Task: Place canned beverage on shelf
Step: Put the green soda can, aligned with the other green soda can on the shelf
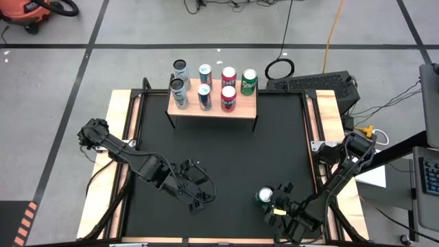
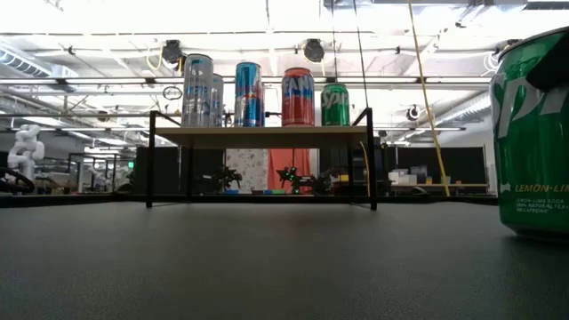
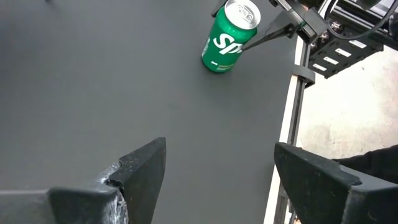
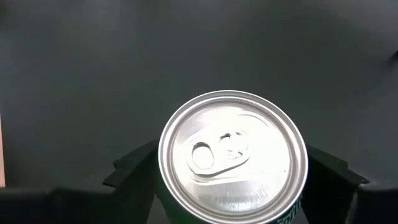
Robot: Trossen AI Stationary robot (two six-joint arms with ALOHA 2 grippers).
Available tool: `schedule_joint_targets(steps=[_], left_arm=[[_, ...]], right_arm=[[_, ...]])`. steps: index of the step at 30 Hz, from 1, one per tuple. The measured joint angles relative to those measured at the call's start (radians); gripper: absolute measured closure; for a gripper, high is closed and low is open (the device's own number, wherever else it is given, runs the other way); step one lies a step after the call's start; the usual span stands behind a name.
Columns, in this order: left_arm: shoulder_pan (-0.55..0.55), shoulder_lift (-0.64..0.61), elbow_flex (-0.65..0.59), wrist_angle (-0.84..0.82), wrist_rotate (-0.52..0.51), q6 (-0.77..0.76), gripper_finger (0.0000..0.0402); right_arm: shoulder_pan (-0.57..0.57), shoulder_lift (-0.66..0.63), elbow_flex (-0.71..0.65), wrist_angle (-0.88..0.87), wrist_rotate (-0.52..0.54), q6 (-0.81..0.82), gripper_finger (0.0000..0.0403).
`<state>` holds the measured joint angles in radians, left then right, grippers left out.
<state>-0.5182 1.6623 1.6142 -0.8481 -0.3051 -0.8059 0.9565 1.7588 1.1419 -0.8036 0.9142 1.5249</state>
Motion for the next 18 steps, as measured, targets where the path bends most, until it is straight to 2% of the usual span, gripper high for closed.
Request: schedule_joint_targets(steps=[18], left_arm=[[0.000, 0.000, 0.000, -0.001, -0.020, 0.002, 0.0103]], right_arm=[[0.000, -0.002, 0.046, -0.011, -0.011, -0.029, 0.0110]])
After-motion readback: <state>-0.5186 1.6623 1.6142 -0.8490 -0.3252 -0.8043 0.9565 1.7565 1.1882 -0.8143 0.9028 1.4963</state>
